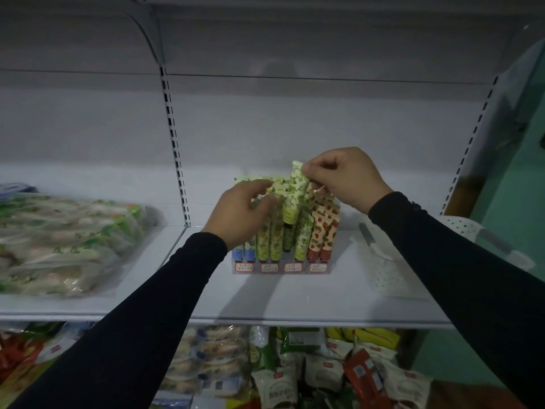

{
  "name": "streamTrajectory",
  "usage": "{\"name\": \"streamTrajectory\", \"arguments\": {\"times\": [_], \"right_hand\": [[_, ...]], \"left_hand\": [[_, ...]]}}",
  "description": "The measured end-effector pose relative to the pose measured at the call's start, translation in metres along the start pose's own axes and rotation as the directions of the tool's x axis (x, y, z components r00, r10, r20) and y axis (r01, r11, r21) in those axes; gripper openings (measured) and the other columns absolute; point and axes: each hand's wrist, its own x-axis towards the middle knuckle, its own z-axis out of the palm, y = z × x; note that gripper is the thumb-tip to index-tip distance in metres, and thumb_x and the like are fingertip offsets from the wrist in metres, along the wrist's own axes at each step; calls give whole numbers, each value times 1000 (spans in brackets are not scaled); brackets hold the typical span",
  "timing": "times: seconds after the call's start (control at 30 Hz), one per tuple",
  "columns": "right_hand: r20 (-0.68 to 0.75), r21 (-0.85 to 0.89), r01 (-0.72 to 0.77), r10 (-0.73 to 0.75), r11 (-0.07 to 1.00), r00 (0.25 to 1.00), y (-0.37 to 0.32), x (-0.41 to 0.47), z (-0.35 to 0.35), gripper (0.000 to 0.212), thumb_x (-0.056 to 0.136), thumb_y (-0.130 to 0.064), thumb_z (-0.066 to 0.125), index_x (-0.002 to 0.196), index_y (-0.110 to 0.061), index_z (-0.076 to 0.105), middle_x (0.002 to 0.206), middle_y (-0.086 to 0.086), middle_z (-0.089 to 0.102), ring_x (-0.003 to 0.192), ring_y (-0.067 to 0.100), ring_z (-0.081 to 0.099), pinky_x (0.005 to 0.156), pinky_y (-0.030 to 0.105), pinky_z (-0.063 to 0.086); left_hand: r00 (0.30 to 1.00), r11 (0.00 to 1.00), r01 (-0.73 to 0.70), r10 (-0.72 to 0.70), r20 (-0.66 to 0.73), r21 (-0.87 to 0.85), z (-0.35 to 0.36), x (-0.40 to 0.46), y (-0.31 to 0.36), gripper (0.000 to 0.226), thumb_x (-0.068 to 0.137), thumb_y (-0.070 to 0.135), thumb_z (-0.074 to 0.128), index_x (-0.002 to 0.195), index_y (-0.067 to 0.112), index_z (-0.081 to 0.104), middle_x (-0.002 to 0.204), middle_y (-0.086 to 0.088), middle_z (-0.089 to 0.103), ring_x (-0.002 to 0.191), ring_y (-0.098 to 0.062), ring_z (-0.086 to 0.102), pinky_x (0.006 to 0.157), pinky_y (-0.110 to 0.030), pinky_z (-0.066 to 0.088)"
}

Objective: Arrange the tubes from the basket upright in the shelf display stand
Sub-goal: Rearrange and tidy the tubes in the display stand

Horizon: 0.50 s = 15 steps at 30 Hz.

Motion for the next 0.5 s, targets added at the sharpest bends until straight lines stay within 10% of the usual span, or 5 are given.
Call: {"name": "streamTrajectory", "arguments": {"times": [0.23,0.5], "right_hand": [[-4,-323,75,-80,944,997,18,-15,21,20,92,-29,63,89,-16,78,87,-10,71,74,-3,59,66,-3,35],[68,-400,149,-133,904,989,37,-28,44,26,96,-31,58,90,-15,78,79,-5,69,74,11,58,73,29,48]], "left_hand": [[987,916,-130,84,135,380,8,-6,-27,66,90,57,31,142,22,51,148,-9,46,139,-26,34,114,-36,22],[987,926,-119,70,148,357,12,-10,-31,67,90,55,29,147,22,44,152,-8,39,142,-23,27,114,-31,18]]}}
